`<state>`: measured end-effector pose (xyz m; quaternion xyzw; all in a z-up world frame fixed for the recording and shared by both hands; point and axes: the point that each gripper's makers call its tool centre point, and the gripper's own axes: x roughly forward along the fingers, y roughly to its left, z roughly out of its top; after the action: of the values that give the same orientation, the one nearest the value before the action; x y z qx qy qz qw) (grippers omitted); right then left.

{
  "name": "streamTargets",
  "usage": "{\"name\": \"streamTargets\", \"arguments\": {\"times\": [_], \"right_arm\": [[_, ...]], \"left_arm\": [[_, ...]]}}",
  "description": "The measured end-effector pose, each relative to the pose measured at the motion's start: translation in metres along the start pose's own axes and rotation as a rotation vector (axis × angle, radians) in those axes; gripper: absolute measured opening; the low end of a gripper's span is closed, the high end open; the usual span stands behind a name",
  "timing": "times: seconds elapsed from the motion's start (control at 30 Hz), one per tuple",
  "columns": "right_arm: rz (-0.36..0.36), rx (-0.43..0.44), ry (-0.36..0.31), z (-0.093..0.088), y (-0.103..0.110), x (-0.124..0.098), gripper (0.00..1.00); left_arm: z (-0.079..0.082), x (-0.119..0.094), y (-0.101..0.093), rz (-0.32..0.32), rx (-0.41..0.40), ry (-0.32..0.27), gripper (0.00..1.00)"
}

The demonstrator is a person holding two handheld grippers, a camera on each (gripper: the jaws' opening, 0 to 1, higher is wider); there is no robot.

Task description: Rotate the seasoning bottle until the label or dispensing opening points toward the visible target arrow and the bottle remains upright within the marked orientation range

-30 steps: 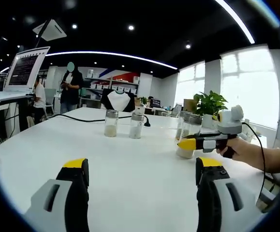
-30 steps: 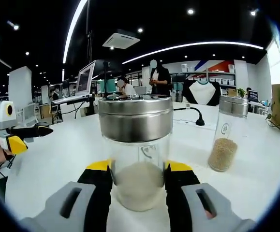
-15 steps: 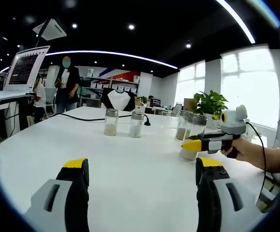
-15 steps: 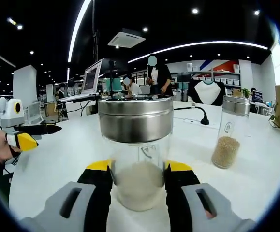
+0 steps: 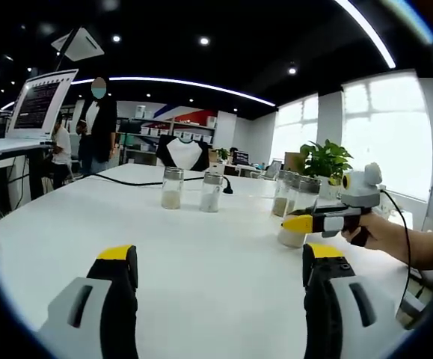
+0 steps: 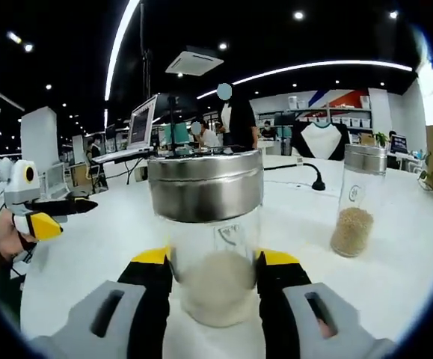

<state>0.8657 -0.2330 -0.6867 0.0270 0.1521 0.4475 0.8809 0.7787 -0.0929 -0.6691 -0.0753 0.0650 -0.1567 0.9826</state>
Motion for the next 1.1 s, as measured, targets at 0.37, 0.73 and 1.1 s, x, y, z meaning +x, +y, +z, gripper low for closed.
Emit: {"name": "streamTargets", "arguments": {"times": [0.37, 0.73, 1.1], "right_arm": [[0.112, -0.07, -0.028, 0.022, -0.001, -0.008, 0.61], [0.25, -0.066, -0.014, 0.018, 0.001, -0.008, 0.55], [0.308, -0.096, -0.013, 0.018, 0.009, -0.006, 0.45]], "left_arm": [[-0.001, 0.0, -0.001, -0.002, -0.001, 0.005, 0.96], [-0.001, 0.0, 0.001, 0.003, -0.001, 0.005, 0.96], [0.0, 0.0, 0.002, 0.004, -0.002, 0.003, 0.97]]}}
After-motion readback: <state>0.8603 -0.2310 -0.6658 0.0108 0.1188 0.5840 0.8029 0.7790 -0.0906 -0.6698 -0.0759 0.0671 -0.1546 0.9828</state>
